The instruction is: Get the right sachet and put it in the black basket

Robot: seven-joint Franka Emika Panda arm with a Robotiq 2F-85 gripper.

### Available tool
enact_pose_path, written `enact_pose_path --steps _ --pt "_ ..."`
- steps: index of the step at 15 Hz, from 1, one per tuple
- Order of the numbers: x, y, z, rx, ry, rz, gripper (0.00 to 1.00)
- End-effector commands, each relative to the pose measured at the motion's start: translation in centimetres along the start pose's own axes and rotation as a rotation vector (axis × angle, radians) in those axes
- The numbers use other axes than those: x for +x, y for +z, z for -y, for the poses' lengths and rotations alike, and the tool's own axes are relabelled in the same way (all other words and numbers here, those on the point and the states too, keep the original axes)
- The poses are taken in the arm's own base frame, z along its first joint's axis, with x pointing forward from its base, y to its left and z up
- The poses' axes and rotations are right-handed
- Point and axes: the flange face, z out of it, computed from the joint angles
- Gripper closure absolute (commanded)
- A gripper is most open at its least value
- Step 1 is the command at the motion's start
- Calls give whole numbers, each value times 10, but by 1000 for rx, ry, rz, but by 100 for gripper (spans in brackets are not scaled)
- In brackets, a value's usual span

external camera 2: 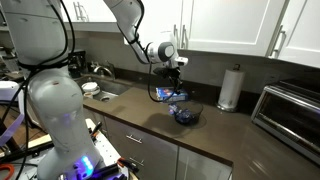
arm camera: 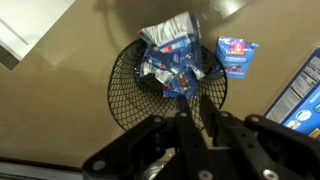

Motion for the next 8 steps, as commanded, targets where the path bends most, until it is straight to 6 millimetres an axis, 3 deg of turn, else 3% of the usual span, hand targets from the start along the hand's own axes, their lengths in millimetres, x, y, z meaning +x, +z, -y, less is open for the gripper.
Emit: enact_pose_path --steps 1,5,8 --pt "8 8 0 -22 28 -50 50" --pt "-2 13 6 -11 9 -14 24" --pt "-24 17 19 19 -21 60 5"
